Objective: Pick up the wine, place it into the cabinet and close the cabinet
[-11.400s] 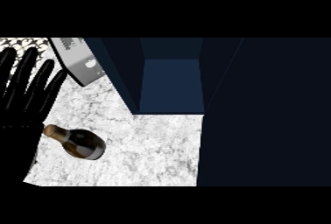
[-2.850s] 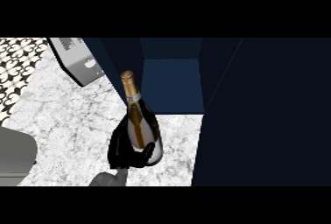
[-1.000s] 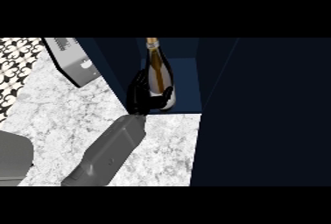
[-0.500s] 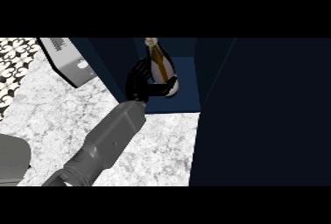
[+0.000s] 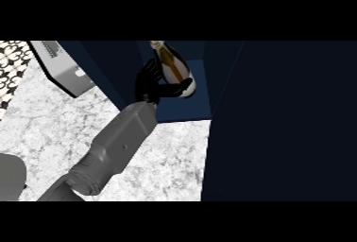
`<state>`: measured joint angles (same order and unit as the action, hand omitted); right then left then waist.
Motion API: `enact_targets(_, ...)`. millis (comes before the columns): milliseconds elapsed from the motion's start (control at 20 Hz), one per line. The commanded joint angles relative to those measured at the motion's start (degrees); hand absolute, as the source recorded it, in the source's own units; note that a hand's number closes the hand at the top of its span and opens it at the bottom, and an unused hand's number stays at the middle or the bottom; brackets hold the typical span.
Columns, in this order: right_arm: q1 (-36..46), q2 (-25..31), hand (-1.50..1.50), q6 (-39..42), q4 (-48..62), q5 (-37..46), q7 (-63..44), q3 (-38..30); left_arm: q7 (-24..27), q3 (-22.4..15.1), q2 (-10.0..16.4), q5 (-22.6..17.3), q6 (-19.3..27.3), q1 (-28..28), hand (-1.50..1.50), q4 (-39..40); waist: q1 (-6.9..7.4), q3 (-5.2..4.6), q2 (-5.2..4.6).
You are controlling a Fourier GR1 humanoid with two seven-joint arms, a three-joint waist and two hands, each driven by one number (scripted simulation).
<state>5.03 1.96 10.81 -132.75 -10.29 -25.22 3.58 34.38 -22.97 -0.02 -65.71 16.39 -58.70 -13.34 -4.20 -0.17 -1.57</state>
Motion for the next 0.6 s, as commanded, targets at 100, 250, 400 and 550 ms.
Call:
enact_targets(100, 1.59, -0.8, -1.5, -0.67, -0.23, 1.39, -0.84, 2.47, 2.84, 0.52, 0.02, -3.21, 0.97, -1.56, 1.5, -2.07, -1.61, 0.04, 0.02)
enact_targets(250, 2.54, -0.74, -1.5, -0.77, 0.4, 1.26, -0.96, 2.25, 2.71, -1.47, 0.02, -2.84, -1.11, 0.68, 1.5, -0.68, -1.22, 0.05, 0.02)
enact_targets(400, 1.61, -1.85, -1.5, 0.39, 4.28, 2.25, 3.5, 3.24, 1.59, -3.91, 0.02, -4.37, 0.28, 2.07, 1.5, -3.06, -2.38, 0.09, -0.27)
enact_targets(550, 1.16, -1.7, -1.5, -0.73, 0.29, 0.93, -0.36, 3.54, 2.53, -5.72, 0.02, -5.44, 1.09, 2.16, 1.5, -4.4, -3.35, 0.03, -0.15)
